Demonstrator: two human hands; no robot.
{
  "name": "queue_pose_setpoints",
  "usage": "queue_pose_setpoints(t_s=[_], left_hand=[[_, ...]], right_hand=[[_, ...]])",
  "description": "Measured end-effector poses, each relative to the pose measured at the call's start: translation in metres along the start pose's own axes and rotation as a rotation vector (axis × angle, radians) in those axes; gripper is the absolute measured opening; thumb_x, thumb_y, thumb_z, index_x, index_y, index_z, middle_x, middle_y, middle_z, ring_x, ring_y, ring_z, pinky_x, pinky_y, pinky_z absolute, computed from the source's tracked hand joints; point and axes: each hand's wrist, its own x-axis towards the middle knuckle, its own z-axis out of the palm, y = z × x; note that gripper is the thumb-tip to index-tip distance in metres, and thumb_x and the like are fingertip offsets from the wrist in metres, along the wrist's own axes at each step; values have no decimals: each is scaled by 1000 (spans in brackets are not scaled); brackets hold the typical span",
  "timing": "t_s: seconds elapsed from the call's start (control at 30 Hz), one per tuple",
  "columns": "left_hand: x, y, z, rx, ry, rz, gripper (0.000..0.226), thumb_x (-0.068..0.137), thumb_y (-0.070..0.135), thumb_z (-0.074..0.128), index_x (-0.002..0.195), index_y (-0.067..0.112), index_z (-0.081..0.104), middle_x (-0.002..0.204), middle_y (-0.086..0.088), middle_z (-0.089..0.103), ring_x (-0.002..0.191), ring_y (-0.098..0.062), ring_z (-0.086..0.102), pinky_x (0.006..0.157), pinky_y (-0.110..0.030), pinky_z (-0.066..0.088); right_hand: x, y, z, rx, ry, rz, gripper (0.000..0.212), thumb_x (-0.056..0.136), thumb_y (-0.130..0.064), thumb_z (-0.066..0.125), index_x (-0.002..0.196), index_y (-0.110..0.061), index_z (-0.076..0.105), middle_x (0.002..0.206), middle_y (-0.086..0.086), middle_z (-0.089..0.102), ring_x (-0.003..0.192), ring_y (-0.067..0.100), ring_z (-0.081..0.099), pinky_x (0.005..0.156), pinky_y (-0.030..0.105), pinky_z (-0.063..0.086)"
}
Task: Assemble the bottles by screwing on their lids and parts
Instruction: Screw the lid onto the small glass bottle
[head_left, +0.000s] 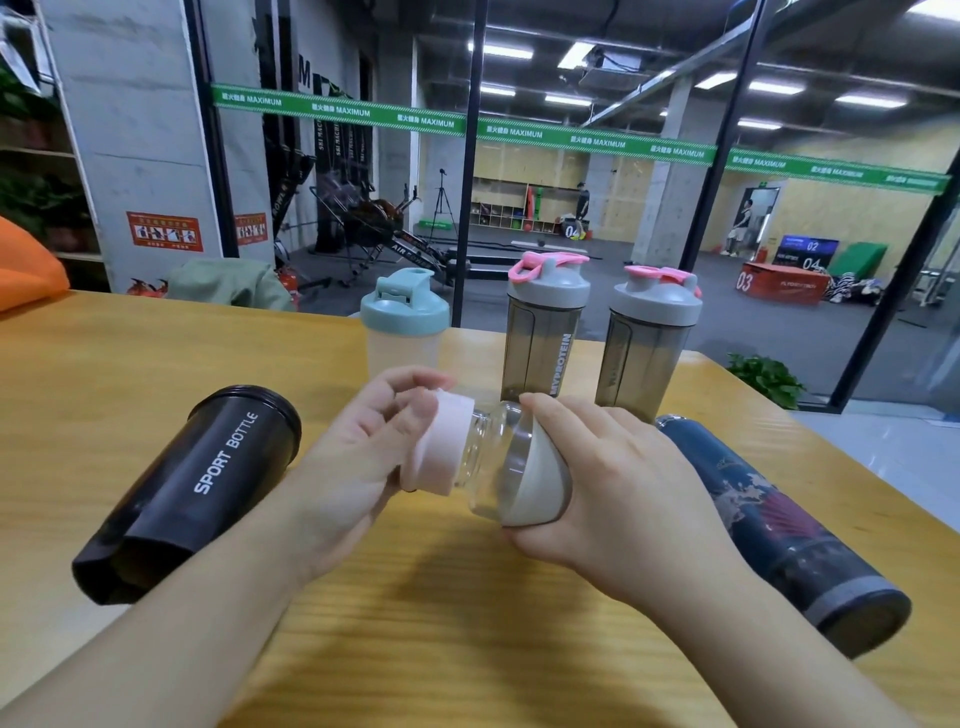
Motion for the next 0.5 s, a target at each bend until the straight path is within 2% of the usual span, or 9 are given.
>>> queue_pose_setpoints(t_s=[0.07, 0.1, 0.13, 0.2, 0.23, 0.3, 0.37, 0.43, 0.5], left_hand=[[3, 0, -1, 100, 76, -9, 50, 67, 48, 70, 113, 35, 57, 113, 10, 67, 101, -18, 57, 84, -37, 45], [3, 1, -2, 216, 98, -27, 65, 61, 58, 67, 119, 32, 53, 106, 14, 68, 102, -13, 60, 88, -38, 47], [3, 3, -3, 359, 97, -50, 77, 55, 69, 59, 120, 26, 52, 90, 18, 67, 94, -8, 61, 88, -36, 50], [1, 6, -4, 595, 37, -94, 89, 52, 80, 38, 109, 14, 57, 66, 15, 58, 66, -3, 58, 65, -24, 51], [0, 7, -3, 639, 5, -111, 88, 52, 81, 34, 103, 15, 59, 65, 10, 56, 59, -4, 57, 53, -22, 47], [-2, 9, -3, 607, -25, -105, 72, 54, 78, 38, 98, 25, 59, 64, 9, 57, 55, -6, 57, 45, -20, 40], [-1, 8, -7, 533, -66, -103, 65, 55, 69, 49, 109, 34, 56, 69, 16, 64, 59, -5, 57, 47, -20, 39], [-1, 8, -11, 464, -125, -124, 71, 56, 60, 61, 123, 41, 49, 88, 22, 68, 68, -5, 60, 54, -21, 44], [-1, 8, -14, 400, -155, -134, 76, 54, 50, 70, 126, 49, 46, 105, 22, 66, 77, -5, 64, 62, -24, 48]], right_hand=[[0, -1, 0, 5, 13, -3, 81, 47, -55, 65, 121, -22, 56, 97, -6, 64, 76, 24, 61, 65, 33, 50], [0, -1, 0, 3, 17, -3, 80, 47, -54, 66, 121, -22, 56, 97, -6, 64, 76, 24, 61, 65, 33, 50], [0, 0, 0, -1, 19, -5, 80, 48, -53, 66, 120, -21, 56, 97, -5, 64, 76, 24, 61, 65, 33, 50], [0, 0, 1, -10, 18, -11, 80, 48, -53, 65, 120, -21, 56, 97, -5, 64, 77, 24, 61, 65, 34, 51], [0, 1, 1, -12, 13, -15, 80, 48, -54, 64, 120, -20, 56, 98, -5, 65, 77, 24, 61, 66, 34, 51], [0, 1, 1, -7, 4, -9, 79, 49, -55, 60, 120, -21, 56, 98, -6, 64, 78, 24, 61, 66, 33, 51], [0, 2, 2, -2, 2, -2, 80, 49, -57, 59, 121, -22, 56, 99, -6, 64, 78, 23, 61, 66, 33, 49], [-1, 3, 2, -2, 0, -1, 82, 48, -56, 63, 122, -21, 56, 99, -6, 64, 78, 23, 61, 66, 33, 49], [0, 3, 3, -4, 1, 1, 82, 47, -54, 66, 121, -21, 56, 98, -6, 64, 78, 23, 61, 66, 33, 50]])
